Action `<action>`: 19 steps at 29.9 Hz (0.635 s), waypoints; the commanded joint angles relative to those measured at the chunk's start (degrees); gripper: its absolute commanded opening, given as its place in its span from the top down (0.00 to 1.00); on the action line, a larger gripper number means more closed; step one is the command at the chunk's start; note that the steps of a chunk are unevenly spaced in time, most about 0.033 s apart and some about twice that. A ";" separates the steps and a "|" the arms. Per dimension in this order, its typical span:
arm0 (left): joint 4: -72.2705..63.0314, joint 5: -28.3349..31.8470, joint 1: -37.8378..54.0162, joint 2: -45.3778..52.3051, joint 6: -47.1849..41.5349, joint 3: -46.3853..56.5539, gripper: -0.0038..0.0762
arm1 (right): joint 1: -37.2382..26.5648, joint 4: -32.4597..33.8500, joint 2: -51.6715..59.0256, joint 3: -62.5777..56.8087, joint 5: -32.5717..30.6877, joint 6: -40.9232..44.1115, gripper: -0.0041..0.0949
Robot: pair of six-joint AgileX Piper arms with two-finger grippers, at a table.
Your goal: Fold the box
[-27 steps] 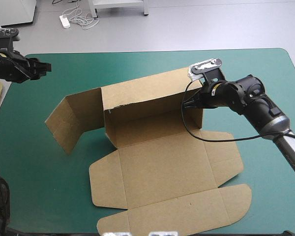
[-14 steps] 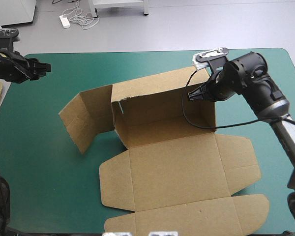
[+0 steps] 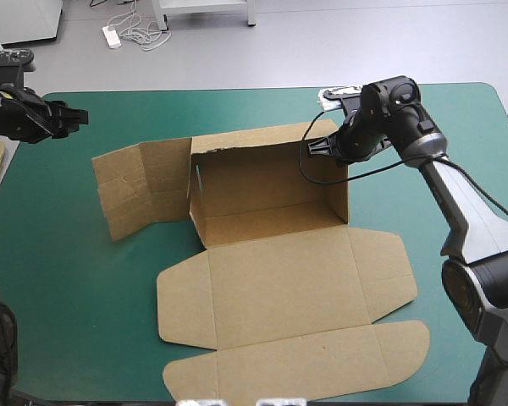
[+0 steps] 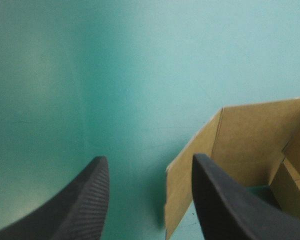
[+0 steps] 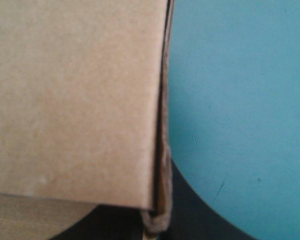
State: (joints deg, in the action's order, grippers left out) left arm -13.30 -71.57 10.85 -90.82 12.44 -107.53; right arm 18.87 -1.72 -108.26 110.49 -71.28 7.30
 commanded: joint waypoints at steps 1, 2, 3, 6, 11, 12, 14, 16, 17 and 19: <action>-1.68 -2.41 0.07 2.14 0.06 -1.78 0.49 | -3.05 -2.38 0.34 2.14 -0.17 -0.13 0.98; -1.87 -2.41 0.07 2.14 0.06 -1.78 0.49 | -3.65 -2.80 0.09 2.14 -0.17 -0.13 0.98; -2.09 -2.41 0.07 2.14 0.06 -1.78 0.49 | -4.06 -2.90 0.09 2.14 -0.17 -0.41 0.97; -2.24 -2.41 0.07 2.14 0.06 -1.78 0.49 | -4.26 -1.73 0.09 2.74 0.10 -1.92 0.91; -2.88 -2.31 0.07 1.80 0.15 -1.78 0.49 | -4.26 -1.34 0.09 5.45 0.23 -2.96 0.65; -2.88 -2.31 0.07 1.80 0.31 -1.78 0.49 | -4.26 -1.34 0.09 5.65 0.37 -2.96 0.62; -2.88 -2.31 0.07 1.66 0.47 -1.78 0.49 | -4.26 -1.34 0.09 5.96 0.37 -2.96 0.54; -2.88 -2.21 0.07 1.51 0.47 -1.78 0.49 | -4.26 -1.34 0.09 5.96 0.01 -2.96 0.50; -2.88 -1.84 0.07 1.41 0.47 -1.78 0.49 | -4.12 -1.45 0.09 5.96 -0.01 -2.96 0.48; -2.88 -1.43 0.07 1.01 0.47 -1.78 0.49 | -3.74 -1.34 0.09 5.96 -0.01 -3.11 0.48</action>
State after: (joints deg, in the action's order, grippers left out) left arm -14.76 -71.57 10.89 -91.23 12.85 -107.53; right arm 15.01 -3.73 -111.16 114.49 -71.07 4.86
